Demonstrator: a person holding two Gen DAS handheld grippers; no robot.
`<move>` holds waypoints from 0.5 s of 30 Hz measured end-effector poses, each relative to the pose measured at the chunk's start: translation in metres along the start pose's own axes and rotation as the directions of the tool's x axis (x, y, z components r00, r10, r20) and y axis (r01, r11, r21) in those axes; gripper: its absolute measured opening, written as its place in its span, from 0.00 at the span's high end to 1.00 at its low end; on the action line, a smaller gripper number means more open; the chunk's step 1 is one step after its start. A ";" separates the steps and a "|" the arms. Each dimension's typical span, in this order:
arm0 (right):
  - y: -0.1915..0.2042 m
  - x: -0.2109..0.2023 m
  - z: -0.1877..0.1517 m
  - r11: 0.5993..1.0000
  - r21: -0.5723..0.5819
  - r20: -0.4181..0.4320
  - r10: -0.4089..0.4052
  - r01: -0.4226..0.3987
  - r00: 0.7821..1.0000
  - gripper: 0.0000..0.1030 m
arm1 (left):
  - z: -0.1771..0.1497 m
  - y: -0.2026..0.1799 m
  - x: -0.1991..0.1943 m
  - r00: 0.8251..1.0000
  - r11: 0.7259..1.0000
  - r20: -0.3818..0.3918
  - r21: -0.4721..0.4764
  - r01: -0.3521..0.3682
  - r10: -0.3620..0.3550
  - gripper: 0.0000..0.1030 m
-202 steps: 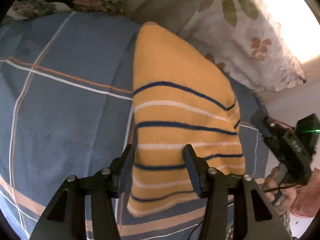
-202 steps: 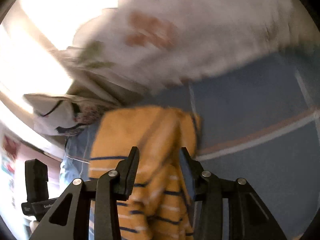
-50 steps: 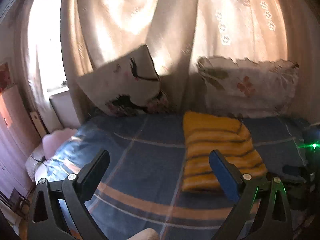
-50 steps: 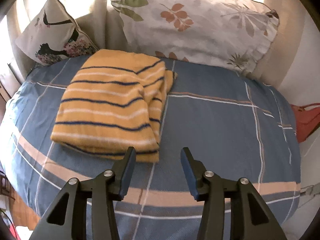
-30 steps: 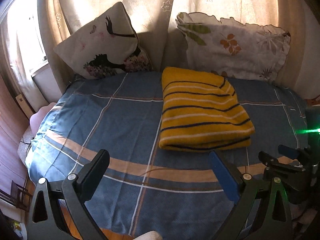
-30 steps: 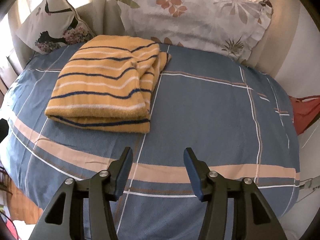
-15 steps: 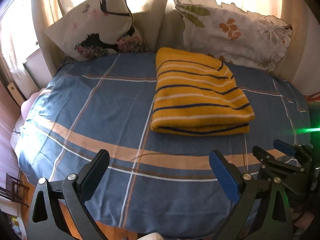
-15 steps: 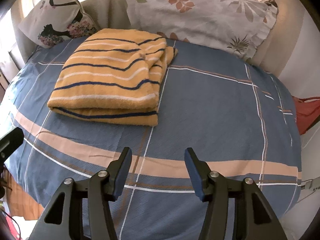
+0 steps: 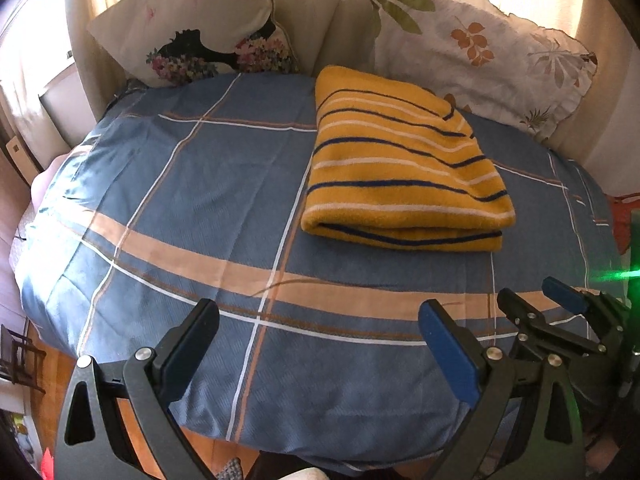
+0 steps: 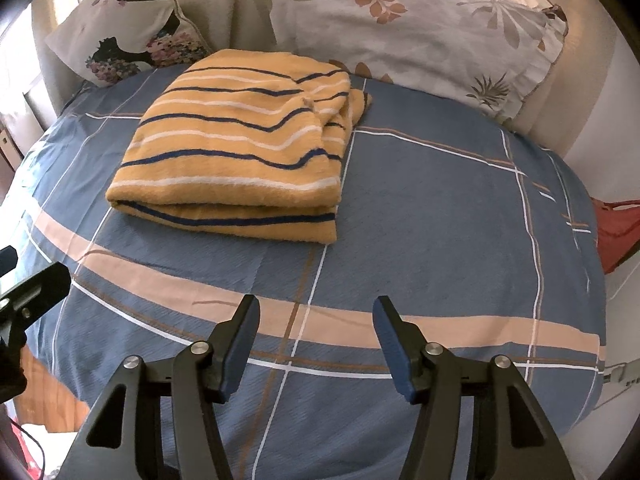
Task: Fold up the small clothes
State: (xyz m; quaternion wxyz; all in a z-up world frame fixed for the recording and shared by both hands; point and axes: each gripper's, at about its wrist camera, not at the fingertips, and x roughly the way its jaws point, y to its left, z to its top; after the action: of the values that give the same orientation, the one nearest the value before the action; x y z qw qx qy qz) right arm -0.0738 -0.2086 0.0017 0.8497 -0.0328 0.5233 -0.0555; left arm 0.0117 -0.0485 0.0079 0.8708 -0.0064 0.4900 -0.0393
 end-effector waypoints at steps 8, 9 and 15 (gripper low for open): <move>0.009 -0.002 -0.004 1.000 -0.010 -0.003 0.001 -0.001 1.000 0.38 | -0.004 0.005 0.003 0.999 1.000 -0.026 -0.022 0.022 -0.022 0.03; 0.010 -0.002 -0.005 1.000 -0.013 -0.003 0.001 -0.001 1.000 0.38 | -0.005 0.005 0.003 0.999 0.999 -0.028 -0.023 0.024 -0.024 0.03; 0.014 -0.004 -0.005 1.000 -0.023 0.003 0.004 -0.004 1.000 0.38 | -0.007 0.008 0.001 0.999 0.999 -0.028 -0.031 0.033 -0.034 0.03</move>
State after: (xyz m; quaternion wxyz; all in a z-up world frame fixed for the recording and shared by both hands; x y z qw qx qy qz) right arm -0.0795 -0.1942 0.0011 0.8503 -0.0418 0.5225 -0.0477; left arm 0.0069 -0.0400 0.0029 0.8628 -0.0272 0.5026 -0.0464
